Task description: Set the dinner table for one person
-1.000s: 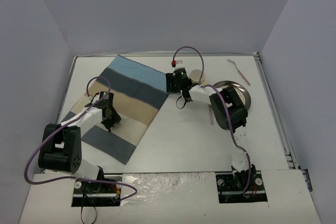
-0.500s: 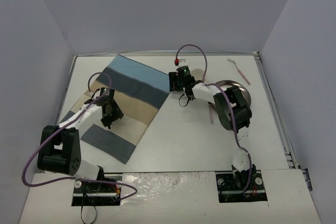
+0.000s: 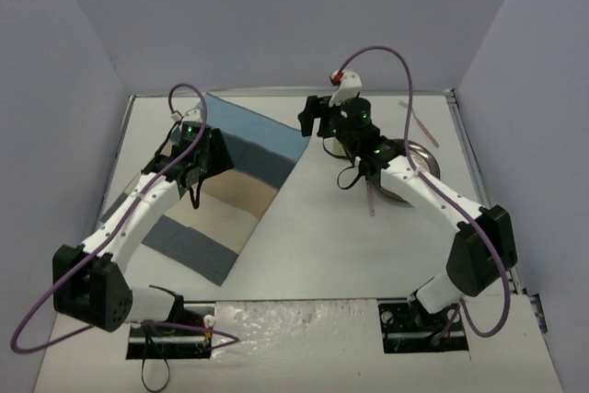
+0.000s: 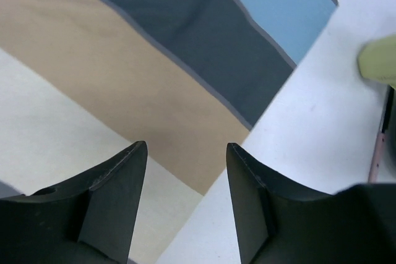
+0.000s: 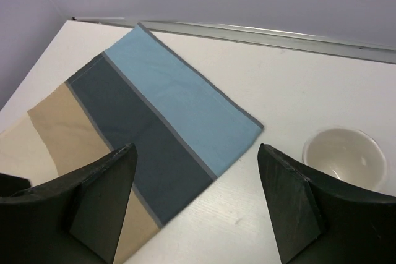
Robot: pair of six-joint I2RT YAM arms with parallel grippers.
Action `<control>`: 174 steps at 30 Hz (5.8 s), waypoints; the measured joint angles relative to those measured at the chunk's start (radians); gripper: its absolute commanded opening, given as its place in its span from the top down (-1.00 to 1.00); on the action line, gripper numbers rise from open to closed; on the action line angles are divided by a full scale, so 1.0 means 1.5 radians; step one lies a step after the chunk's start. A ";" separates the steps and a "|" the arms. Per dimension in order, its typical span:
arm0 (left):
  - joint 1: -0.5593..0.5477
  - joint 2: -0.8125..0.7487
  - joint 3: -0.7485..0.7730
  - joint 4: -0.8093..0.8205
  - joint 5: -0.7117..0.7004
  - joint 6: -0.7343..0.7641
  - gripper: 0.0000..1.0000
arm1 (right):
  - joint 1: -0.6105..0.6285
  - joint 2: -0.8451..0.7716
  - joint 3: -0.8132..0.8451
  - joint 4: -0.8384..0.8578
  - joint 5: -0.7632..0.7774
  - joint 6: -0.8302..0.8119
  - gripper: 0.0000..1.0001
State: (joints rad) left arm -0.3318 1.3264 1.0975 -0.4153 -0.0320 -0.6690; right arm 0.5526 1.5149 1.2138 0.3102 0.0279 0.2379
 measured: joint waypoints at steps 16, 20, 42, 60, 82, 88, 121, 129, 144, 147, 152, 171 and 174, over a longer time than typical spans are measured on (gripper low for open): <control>-0.117 0.264 -0.021 0.158 0.041 0.005 0.34 | -0.028 -0.463 -0.328 -0.123 0.135 0.073 -1.00; -0.133 0.301 -0.020 0.181 0.040 0.001 0.35 | -0.032 -0.507 -0.351 -0.141 0.176 0.091 -1.00; -0.159 0.102 0.169 -0.022 -0.047 0.039 -0.84 | -0.164 -0.448 -0.355 -0.199 0.167 0.176 -1.00; 0.097 -0.130 0.057 -0.145 0.002 0.196 -0.94 | -0.466 -0.408 -0.485 -0.184 0.023 0.323 -0.99; 0.144 -0.131 -0.010 -0.119 0.116 0.211 -0.94 | -0.608 -0.201 -0.624 0.155 -0.189 0.376 -0.75; 0.158 -0.131 -0.016 -0.114 0.128 0.211 -0.94 | -0.613 -0.128 -0.628 0.275 -0.218 0.396 -0.61; 0.171 -0.131 -0.021 -0.113 0.129 0.211 -0.94 | -0.620 0.102 -0.620 0.543 -0.244 0.474 0.89; 0.174 -0.131 -0.022 -0.106 0.136 0.210 -0.94 | -0.622 0.060 -0.624 0.474 -0.239 0.506 1.00; 0.159 -0.131 -0.024 -0.093 0.201 0.175 -0.94 | -0.626 -0.256 -0.594 0.185 -0.216 0.528 1.00; 0.152 -0.131 -0.019 -0.094 0.204 0.168 -0.94 | -0.626 -0.255 -0.578 0.170 -0.217 0.542 1.00; 0.147 -0.131 -0.001 -0.095 0.204 0.162 -0.94 | -0.625 -0.241 -0.523 0.163 -0.228 0.561 1.00; 0.146 -0.134 0.021 -0.129 0.140 0.161 -0.94 | -0.376 -0.104 -0.225 0.159 -0.294 0.515 1.00; 0.147 -0.148 0.023 -0.146 0.110 0.164 -0.94 | -0.290 -0.053 -0.173 0.157 -0.300 0.495 1.00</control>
State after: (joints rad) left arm -0.1120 1.1037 1.1313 -0.6347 0.1323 -0.4226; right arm 0.1181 1.4350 0.9546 0.5458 -0.4215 0.9799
